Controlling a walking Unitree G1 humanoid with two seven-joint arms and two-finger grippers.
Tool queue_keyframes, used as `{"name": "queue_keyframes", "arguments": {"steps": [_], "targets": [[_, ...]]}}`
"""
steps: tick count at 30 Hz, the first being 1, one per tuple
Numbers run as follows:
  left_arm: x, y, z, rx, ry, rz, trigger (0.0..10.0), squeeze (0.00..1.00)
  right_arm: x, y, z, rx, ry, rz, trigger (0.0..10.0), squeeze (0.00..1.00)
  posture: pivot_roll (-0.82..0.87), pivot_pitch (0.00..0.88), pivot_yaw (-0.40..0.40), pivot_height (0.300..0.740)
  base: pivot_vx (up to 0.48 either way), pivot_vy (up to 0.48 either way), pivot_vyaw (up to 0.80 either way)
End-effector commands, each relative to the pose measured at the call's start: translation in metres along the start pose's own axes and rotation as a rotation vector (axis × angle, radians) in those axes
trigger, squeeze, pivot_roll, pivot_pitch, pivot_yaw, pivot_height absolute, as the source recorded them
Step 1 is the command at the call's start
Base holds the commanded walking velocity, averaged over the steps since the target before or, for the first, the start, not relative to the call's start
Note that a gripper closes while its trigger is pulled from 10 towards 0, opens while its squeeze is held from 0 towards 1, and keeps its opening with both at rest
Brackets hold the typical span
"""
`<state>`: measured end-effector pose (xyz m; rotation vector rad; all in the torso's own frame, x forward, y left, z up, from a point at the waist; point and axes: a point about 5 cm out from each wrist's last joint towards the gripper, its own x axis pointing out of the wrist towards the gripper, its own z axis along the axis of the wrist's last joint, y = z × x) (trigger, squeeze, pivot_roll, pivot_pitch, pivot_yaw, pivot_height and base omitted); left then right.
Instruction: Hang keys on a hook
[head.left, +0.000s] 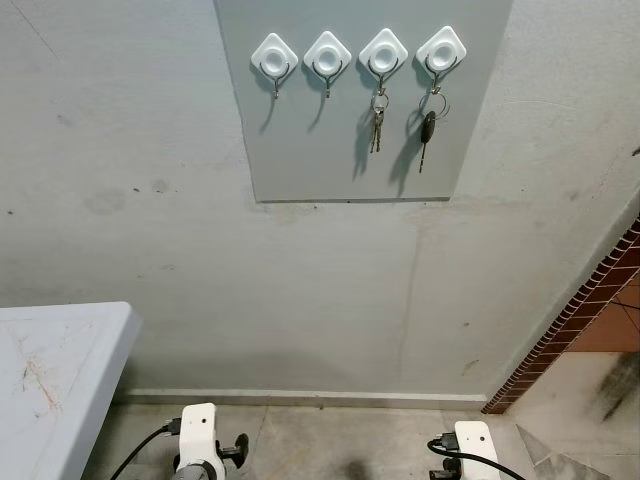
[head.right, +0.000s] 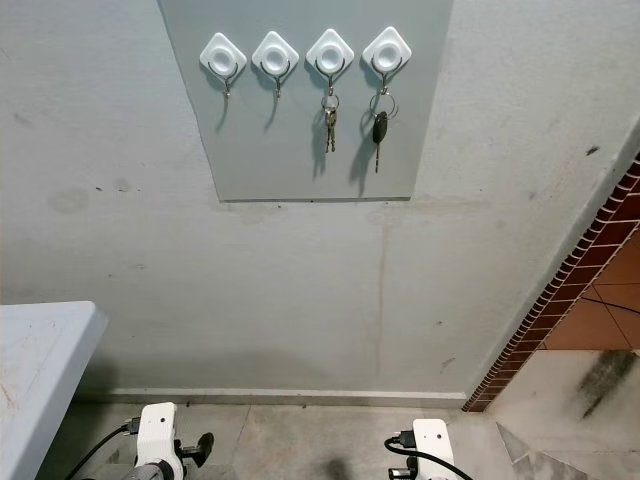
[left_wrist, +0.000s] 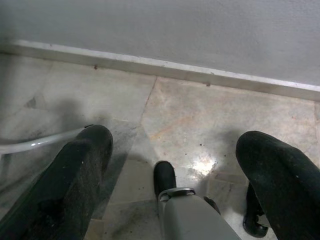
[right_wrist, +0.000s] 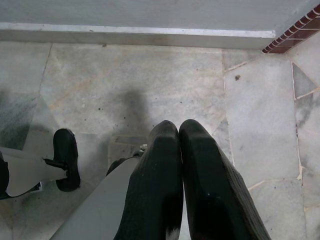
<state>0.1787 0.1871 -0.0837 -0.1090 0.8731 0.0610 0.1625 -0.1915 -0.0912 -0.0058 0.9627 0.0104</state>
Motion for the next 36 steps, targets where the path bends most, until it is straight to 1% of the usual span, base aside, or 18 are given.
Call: {"name": "queue_keyframes", "arguments": {"steps": [1,36], "targets": [[0.0004,0.0025,0.0021,0.004,0.002,0.007,10.0,0.0,0.0003,0.0003,0.0005,0.017,0.001,-0.001,10.0,0.0,-0.08,0.0,0.055,0.74,0.0,0.0,0.0],[0.0001,0.0024,0.0005,0.009,0.009,0.008,10.0,0.0,0.0001,0.0012,-0.0008,0.017,0.004,0.002,10.0,0.0,-0.08,0.0,0.055,0.74,0.0,0.0,0.0]]}}
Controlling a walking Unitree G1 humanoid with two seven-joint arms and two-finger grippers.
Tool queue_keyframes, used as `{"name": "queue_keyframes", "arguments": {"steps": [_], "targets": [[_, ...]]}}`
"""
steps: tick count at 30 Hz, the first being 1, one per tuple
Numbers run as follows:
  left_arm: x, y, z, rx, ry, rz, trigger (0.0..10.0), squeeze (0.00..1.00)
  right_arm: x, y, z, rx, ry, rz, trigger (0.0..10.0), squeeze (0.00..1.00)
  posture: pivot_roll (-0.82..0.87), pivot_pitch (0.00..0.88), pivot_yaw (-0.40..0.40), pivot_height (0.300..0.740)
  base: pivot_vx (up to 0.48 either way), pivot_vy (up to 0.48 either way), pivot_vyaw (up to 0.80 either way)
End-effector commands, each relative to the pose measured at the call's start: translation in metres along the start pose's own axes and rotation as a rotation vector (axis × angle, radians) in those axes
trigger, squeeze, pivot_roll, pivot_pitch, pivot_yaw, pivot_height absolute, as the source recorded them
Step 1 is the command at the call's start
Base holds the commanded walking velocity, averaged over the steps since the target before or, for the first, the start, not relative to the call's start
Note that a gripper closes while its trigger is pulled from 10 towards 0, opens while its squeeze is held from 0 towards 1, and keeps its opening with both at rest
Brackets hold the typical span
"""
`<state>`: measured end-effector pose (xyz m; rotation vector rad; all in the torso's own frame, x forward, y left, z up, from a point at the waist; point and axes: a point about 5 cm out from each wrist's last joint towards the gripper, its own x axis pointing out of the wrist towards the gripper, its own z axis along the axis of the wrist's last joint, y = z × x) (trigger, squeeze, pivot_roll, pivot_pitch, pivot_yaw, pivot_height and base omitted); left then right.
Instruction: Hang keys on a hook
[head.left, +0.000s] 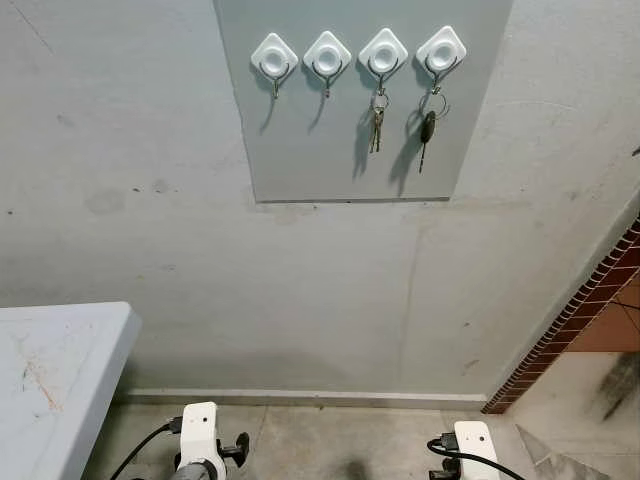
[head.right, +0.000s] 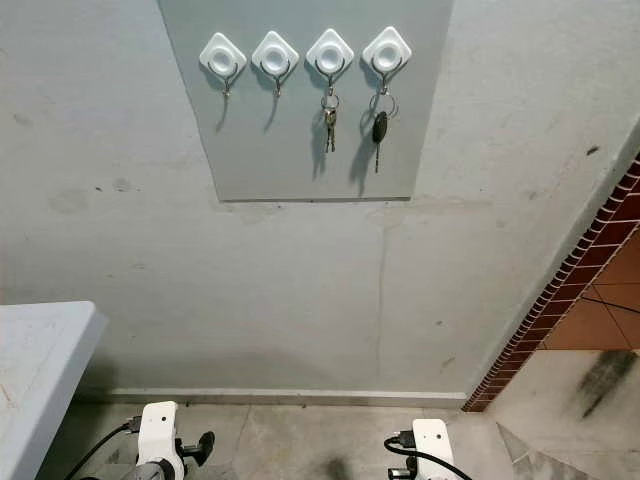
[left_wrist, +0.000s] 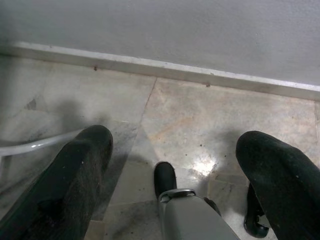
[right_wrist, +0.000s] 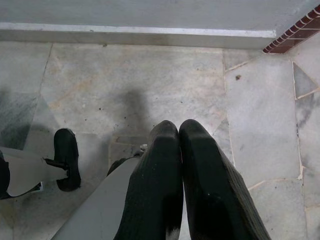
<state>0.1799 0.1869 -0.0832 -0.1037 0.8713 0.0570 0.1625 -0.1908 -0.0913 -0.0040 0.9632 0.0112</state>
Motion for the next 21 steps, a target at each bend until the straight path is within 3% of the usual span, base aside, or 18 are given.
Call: {"name": "queue_keyframes", "arguments": {"steps": [1,21], "targets": [[-0.0003,0.0028,-0.0008,0.003,0.011,0.01,10.0,0.0,0.0,0.0005,-0.0008,0.016,0.004,0.001,10.0,0.0,-0.08,0.0,0.055,0.74,0.0,0.0,0.0],[-0.0003,0.0028,-0.0009,0.005,0.013,0.01,10.0,0.0,-0.0001,0.0007,-0.0014,0.016,0.005,0.002,10.0,0.0,-0.08,0.0,0.051,0.74,0.0,0.0,0.0]]}}
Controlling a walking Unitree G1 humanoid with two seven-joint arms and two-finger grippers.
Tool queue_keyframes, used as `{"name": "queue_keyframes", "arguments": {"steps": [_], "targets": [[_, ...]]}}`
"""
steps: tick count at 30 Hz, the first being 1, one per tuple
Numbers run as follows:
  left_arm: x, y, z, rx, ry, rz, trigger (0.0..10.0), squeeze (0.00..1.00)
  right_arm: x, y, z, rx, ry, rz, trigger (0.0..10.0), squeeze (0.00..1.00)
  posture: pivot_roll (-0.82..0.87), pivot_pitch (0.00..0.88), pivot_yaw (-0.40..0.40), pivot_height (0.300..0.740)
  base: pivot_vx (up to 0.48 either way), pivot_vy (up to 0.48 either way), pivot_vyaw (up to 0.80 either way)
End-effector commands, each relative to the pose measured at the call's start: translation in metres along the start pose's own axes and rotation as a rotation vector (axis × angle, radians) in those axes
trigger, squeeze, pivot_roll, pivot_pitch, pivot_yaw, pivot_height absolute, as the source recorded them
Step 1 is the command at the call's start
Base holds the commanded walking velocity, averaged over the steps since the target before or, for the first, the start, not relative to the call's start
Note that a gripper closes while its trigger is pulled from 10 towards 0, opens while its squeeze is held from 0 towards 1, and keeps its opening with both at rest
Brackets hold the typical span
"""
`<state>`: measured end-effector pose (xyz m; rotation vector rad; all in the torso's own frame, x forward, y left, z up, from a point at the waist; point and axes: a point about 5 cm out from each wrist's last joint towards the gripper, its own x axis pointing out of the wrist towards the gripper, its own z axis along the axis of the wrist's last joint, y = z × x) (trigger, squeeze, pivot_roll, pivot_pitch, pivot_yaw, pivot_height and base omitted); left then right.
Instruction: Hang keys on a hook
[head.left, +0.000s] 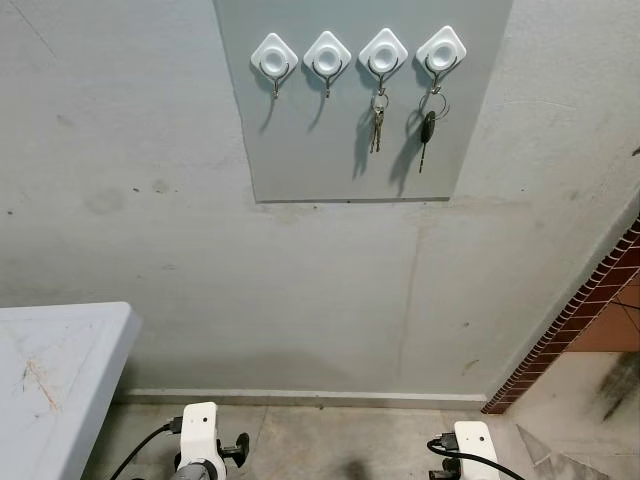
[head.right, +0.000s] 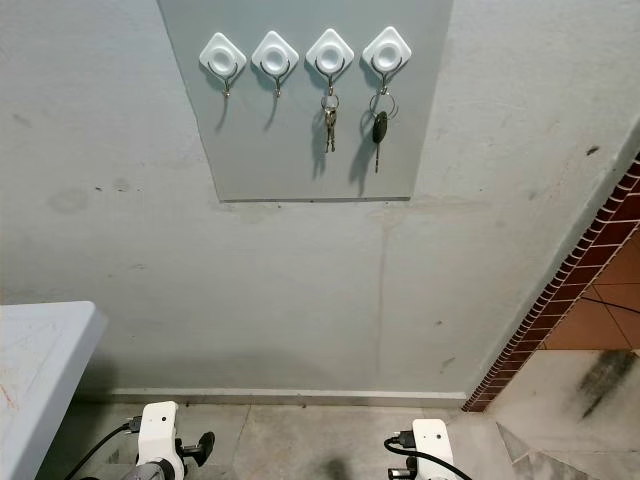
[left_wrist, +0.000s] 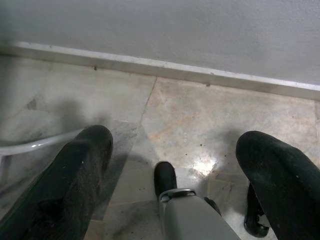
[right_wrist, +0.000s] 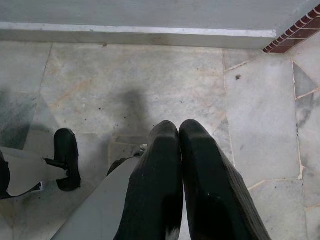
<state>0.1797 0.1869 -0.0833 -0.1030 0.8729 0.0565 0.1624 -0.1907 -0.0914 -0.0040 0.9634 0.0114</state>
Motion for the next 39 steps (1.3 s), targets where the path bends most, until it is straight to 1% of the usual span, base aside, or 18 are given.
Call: {"name": "queue_keyframes", "arguments": {"steps": [1,22,24,26,30,31,34,35,39], "targets": [[0.0,0.003,-0.001,0.004,0.011,0.01,10.0,0.0,0.0,0.001,-0.001,0.016,0.005,0.001,10.0,0.0,-0.08,0.0,0.051,0.74,0.0,0.0,0.0],[0.0,0.001,0.0,0.005,0.009,0.007,10.0,0.0,0.001,0.001,0.002,0.002,0.001,0.007,10.0,0.0,-0.06,0.0,0.043,0.74,0.0,0.0,0.0],[0.0,0.001,0.001,0.01,0.005,0.004,10.0,0.0,0.002,0.002,0.006,-0.004,-0.012,0.014,10.0,0.0,-0.06,0.0,0.042,0.74,0.0,0.0,0.0],[0.002,-0.002,0.006,0.014,-0.02,-0.01,10.0,0.0,0.003,0.004,0.015,0.001,-0.045,0.023,10.0,0.0,-0.06,0.0,0.041,0.74,0.0,0.0,0.0],[0.006,-0.01,0.029,0.004,-0.115,-0.054,10.0,0.0,0.007,0.008,0.041,0.014,-0.14,0.049,10.0,0.0,-0.06,0.0,0.037,0.74,0.0,0.0,0.0],[0.007,-0.013,0.038,0.004,-0.152,-0.072,10.0,0.0,0.007,0.01,0.051,0.018,-0.176,0.06,10.0,0.0,-0.06,0.0,0.036,0.74,0.0,0.0,0.0],[0.008,-0.016,0.049,0.021,-0.193,-0.096,10.0,0.0,0.008,0.011,0.065,0.007,-0.222,0.076,10.0,0.0,-0.05,0.0,0.033,0.74,0.0,0.0,0.0],[0.008,-0.016,0.05,0.034,-0.196,-0.101,10.0,0.0,0.008,0.011,0.069,-0.004,-0.237,0.082,10.0,0.0,-0.05,0.0,0.033,0.74,0.0,0.0,0.0],[0.008,-0.016,0.049,0.042,-0.188,-0.1,10.0,0.0,0.008,0.011,0.071,-0.02,-0.243,0.085,10.0,0.0,-0.05,0.0,0.033,0.74,0.0,0.0,0.0]]}}
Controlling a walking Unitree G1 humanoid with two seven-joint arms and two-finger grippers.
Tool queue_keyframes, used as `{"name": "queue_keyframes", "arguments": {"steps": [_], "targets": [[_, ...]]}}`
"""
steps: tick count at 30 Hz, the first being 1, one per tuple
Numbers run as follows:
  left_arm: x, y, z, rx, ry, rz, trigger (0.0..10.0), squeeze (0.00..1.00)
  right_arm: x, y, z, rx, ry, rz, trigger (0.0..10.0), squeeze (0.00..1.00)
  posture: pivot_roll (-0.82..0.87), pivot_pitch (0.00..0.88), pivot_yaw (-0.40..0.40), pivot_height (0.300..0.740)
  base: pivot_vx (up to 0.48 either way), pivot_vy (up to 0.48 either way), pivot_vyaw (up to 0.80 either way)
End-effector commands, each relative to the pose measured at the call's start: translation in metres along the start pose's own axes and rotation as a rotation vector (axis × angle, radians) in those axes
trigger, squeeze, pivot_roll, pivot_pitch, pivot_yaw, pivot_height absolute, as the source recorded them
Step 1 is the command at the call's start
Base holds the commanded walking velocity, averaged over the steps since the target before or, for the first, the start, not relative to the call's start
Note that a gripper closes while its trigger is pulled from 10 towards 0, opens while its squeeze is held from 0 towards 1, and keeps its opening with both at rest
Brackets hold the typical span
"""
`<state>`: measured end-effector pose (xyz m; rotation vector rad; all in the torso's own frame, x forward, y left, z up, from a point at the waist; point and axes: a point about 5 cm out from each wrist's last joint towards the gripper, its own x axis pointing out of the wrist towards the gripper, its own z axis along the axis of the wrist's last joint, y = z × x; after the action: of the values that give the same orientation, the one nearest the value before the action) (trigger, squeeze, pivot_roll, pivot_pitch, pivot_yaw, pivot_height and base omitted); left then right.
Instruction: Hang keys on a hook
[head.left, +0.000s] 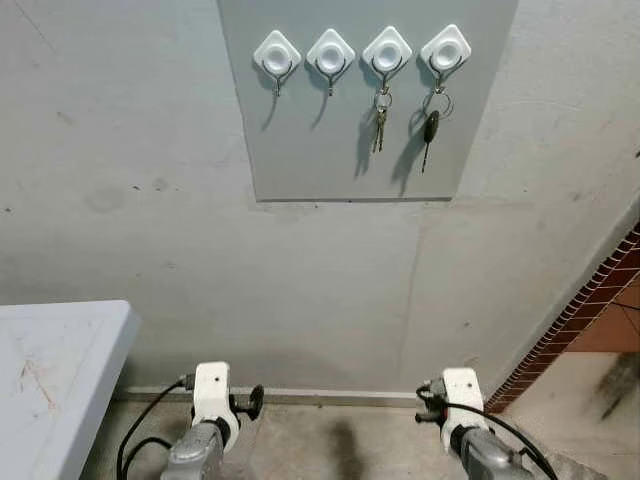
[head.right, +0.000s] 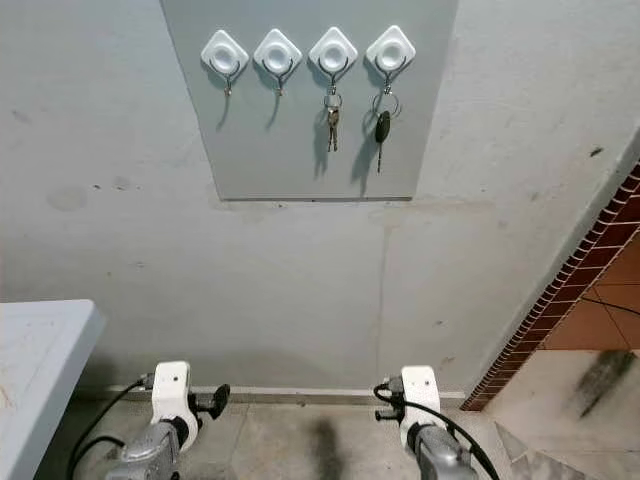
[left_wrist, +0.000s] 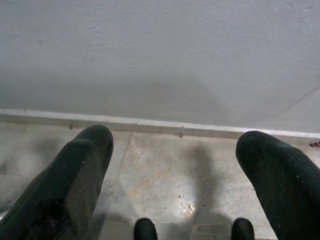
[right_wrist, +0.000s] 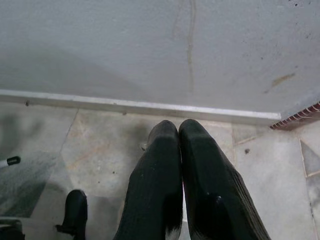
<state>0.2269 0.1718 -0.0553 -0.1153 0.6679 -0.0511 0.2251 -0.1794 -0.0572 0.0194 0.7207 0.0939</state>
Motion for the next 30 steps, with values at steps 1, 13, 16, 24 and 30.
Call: {"name": "queue_keyframes", "arguments": {"steps": [1,13,16,24,30], "targets": [[-0.003,0.005,-0.005,0.017,0.013,0.011,10.0,0.0,0.0,-0.001,0.0,-0.005,-0.003,0.005,10.0,0.0,-0.05,0.0,0.033,0.74,0.0,0.0,0.0],[0.004,-0.019,0.053,0.036,-0.326,-0.163,10.0,0.0,0.007,0.019,0.058,-0.052,-0.282,0.208,10.0,0.0,-0.05,0.0,0.019,0.74,0.0,0.0,0.0],[0.003,-0.025,0.081,0.058,-0.453,-0.217,10.0,0.0,0.007,0.025,0.082,-0.07,-0.371,0.284,10.0,0.0,-0.04,0.0,0.01,0.74,0.0,0.0,0.0],[-0.012,-0.042,0.149,0.081,-0.724,-0.326,10.0,0.0,0.002,0.038,0.146,-0.149,-0.571,0.439,10.0,0.0,-0.02,0.0,-0.015,0.74,0.0,0.0,0.0],[-0.027,-0.054,0.187,-0.012,-0.804,-0.379,10.0,0.0,-0.006,0.047,0.188,-0.215,-0.697,0.498,10.0,0.0,-0.01,0.0,-0.016,0.74,0.0,0.0,0.0]]}}
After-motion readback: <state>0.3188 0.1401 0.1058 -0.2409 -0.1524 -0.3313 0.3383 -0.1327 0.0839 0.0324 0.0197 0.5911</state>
